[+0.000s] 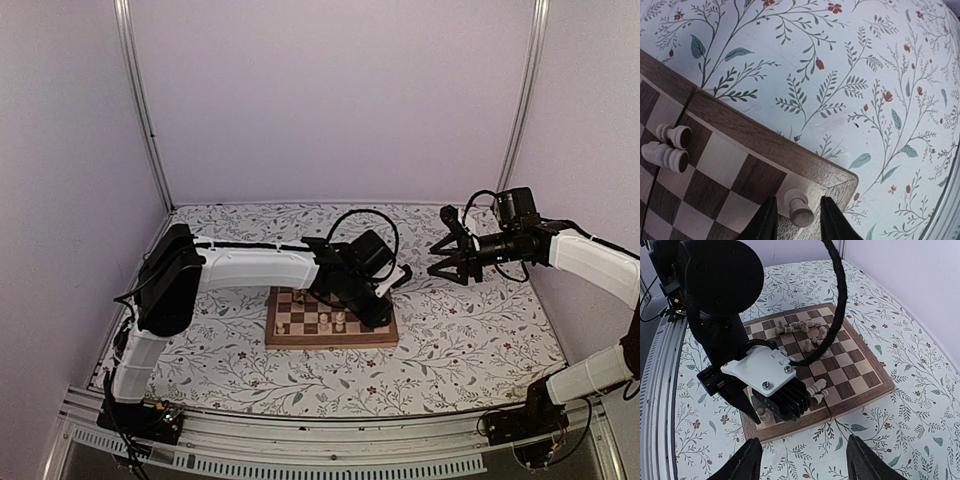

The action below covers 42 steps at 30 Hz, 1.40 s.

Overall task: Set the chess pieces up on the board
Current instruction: Place the chess piece on the chessboard, then pick up the chess piece from the chessboard.

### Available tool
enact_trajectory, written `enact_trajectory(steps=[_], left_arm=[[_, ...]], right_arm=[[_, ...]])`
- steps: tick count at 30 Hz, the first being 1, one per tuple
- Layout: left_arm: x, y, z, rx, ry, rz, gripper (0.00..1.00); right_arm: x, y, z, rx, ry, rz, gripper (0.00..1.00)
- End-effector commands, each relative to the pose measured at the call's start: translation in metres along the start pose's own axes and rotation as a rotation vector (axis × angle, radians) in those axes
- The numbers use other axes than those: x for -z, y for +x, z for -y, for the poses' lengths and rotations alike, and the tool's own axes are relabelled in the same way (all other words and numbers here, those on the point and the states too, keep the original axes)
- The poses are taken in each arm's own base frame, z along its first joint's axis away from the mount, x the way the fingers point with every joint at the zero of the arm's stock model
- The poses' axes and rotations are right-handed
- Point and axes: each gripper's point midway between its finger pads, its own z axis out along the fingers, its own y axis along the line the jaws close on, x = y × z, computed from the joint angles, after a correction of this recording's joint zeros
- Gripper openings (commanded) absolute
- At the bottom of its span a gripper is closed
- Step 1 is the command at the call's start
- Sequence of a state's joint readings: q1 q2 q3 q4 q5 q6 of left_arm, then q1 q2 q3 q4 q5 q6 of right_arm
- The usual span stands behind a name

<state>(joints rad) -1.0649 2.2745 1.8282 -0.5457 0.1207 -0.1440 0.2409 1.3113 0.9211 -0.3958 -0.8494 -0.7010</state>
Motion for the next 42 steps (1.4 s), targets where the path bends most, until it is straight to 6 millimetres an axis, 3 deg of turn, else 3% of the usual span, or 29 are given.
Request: enact_trajectory(steps=[1, 5, 9, 10, 13, 18, 23, 30, 42], left_arm=[[0.029, -0.031, 0.004, -0.021, -0.018, 0.077, 0.37], [0.065, -0.063, -0.005, -0.044, -0.083, 0.177, 0.41], [0.098, -0.077, -0.057, 0.043, -0.228, 0.24, 0.42], [0.102, -0.072, -0.079, 0.092, -0.263, 0.233, 0.42], [0.109, -0.056, -0.12, 0.175, -0.318, 0.209, 0.4], [0.103, -0.02, -0.17, 0.318, -0.362, 0.152, 0.41], [0.086, -0.006, -0.182, 0.355, -0.343, 0.13, 0.43], [0.068, -0.006, -0.186, 0.353, -0.3, 0.123, 0.43], [0.055, 0.008, -0.19, 0.348, -0.294, 0.048, 0.31]], right_arm=[[0.0, -0.001, -0.002, 0.004, -0.012, 0.007, 0.6], [0.0, -0.001, -0.002, 0.002, -0.013, 0.006, 0.6], [-0.001, 0.001, -0.001, 0.001, -0.01, 0.001, 0.6], [-0.001, 0.001, 0.0, 0.0, -0.009, 0.0, 0.6], [-0.001, 0.003, 0.0, 0.0, -0.004, -0.006, 0.6], [-0.002, 0.004, 0.002, 0.003, 0.003, -0.013, 0.6], [-0.002, 0.005, 0.002, 0.004, 0.003, -0.016, 0.6], [-0.004, 0.009, 0.003, -0.004, 0.002, -0.025, 0.6], [-0.005, 0.011, 0.004, -0.002, 0.006, -0.03, 0.6]])
